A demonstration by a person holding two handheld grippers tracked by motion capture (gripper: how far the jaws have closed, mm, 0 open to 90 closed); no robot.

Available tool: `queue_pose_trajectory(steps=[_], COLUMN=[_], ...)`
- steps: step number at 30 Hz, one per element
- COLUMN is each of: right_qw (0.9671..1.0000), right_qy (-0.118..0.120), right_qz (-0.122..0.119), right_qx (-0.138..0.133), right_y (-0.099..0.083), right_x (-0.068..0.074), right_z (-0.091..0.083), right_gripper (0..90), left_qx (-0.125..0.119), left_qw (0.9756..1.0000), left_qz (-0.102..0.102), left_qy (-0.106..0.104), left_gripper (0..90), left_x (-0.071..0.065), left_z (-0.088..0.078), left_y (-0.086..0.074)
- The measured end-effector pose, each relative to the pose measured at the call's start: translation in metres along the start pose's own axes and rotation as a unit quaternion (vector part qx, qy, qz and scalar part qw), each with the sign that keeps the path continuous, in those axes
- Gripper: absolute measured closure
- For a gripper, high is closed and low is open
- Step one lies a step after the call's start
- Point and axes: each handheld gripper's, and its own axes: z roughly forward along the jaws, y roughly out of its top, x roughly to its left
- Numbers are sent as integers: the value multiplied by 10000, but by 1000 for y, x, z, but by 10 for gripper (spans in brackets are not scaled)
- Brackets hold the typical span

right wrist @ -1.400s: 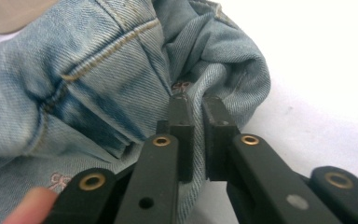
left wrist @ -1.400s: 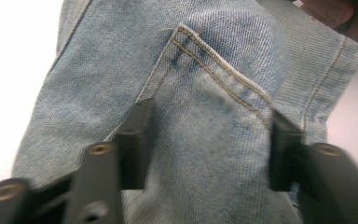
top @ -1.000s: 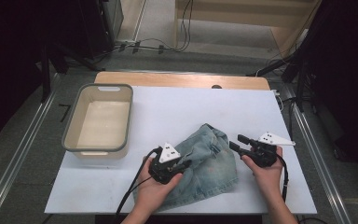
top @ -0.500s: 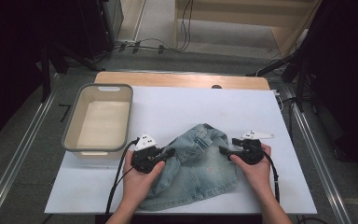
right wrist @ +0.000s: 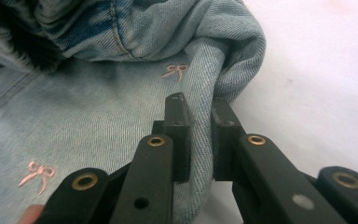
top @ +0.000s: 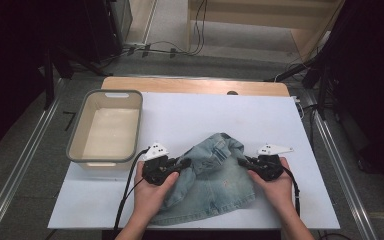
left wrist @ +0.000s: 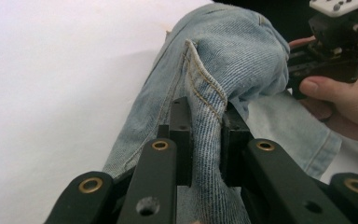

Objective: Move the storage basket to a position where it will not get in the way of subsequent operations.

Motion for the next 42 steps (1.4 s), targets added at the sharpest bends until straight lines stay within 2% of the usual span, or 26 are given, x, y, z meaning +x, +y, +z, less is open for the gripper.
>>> queue_pose_trajectory(steps=[6, 10, 12, 15, 17, 21, 23, 26, 27, 31, 35, 42], right_qw=[10000, 9999, 9997, 9994, 9993, 9993, 9988, 9981, 9976, 9951, 9938, 9934], right_qy=[-21, -126, -158, -208, -243, -242, -269, -299, -298, -387, -388, -342], right_qz=[18, 15, 71, 150, 169, 272, 368, 306, 319, 92, -66, -266], right_qx=[-74, -103, -147, -227, -231, -131, -187, -447, -543, -910, -1042, -1067], right_y=[-10, -22, -28, -38, -44, -55, -56, -51, -49, -36, -22, 3], right_x=[-7, -10, -12, -14, -15, -17, -18, -17, -16, -8, -1, 7], right_z=[-27, -49, -61, -77, -84, -84, -83, -86, -89, -93, -89, -77], right_gripper=[796, 796, 796, 796, 796, 783, 719, 545, 517, 413, 368, 353], left_qx=[-20, -6, 4, 99, 220, 486, 503, 373, 316, 109, -13, 23], left_qw=[9997, 9978, 9972, 9970, 9972, 9965, 9968, 9979, 9981, 9991, 9995, 9988], left_qz=[12, -176, -208, -177, -184, -226, -266, -253, -226, -134, -3, 239], left_qy=[-260, -636, -712, -745, -694, -648, -559, -475, -476, -377, -326, -433], left_gripper=[775, 775, 775, 774, 775, 771, 753, 652, 603, 440, 335, 265], left_x=[-10, -15, -15, -14, -9, 1, 6, 8, 8, 6, -2, -18], left_z=[7, 17, 21, 31, 40, 56, 60, 55, 52, 34, 18, 10], left_y=[7, 11, 14, 19, 19, 17, 16, 18, 20, 32, 40, 39])
